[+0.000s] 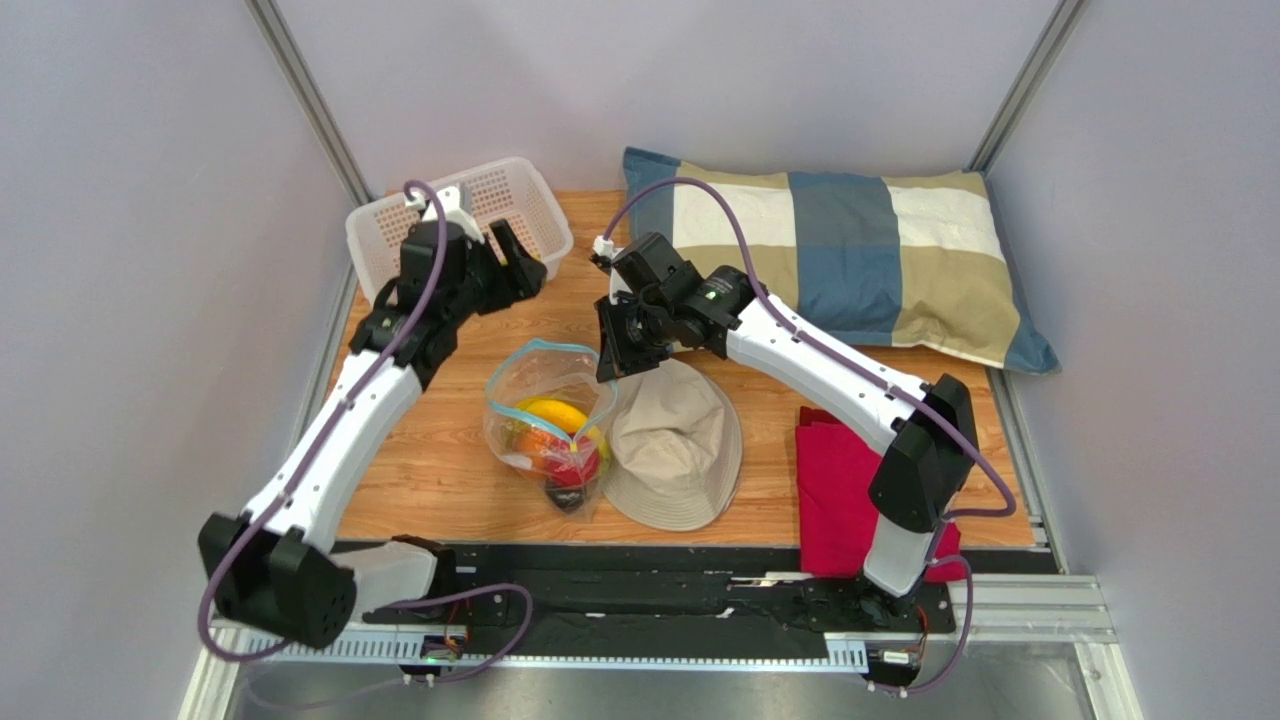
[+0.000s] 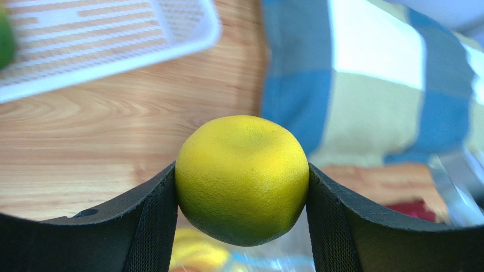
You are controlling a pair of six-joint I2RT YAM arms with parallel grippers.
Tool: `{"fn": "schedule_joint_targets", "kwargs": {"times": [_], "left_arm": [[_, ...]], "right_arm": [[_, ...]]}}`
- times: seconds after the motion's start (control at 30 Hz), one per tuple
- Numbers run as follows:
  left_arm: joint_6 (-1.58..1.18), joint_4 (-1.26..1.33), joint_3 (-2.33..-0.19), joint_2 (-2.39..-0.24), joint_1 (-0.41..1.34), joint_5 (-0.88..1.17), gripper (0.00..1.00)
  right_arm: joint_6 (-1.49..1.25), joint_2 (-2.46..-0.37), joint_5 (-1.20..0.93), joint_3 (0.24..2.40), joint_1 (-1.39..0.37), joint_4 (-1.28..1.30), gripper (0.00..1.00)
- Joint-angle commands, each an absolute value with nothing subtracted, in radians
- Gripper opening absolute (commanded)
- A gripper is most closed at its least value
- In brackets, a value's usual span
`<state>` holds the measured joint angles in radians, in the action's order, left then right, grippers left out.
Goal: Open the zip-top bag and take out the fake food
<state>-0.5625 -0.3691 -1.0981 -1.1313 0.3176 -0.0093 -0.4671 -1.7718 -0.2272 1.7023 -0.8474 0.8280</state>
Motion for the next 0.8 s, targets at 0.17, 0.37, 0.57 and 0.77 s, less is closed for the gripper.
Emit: {"fn": "schedule_joint_targets", "kwargs": {"times": [0.17,0.37,0.57,0.77], "left_arm": [[-0.562,-0.460,-1.490,-1.644,0.117,-0.180,0.00],[-0.537,-0.508,-1.644,-1.882,0.038,-0.186,0.00],[-0.529,-0.532,-1.704,-2.028,-0.023,-0.175,0.00],[-0.485,-0.545,-1.750,-2.092,-0.046,-0.138,0.18]], "right_arm": [[-0.428,-1.801,-0.242,1.795,-0.839,0.890,0.00],[-0.413,-1.815,-0.247,1.810,-0.827,0.911,0.00],[-0.402,-1.809,-0.245,1.810,-0.807,0.919,0.00],[-0.403,-1.805,-0.247,1.796,-0.796,0.916,0.00]]}}
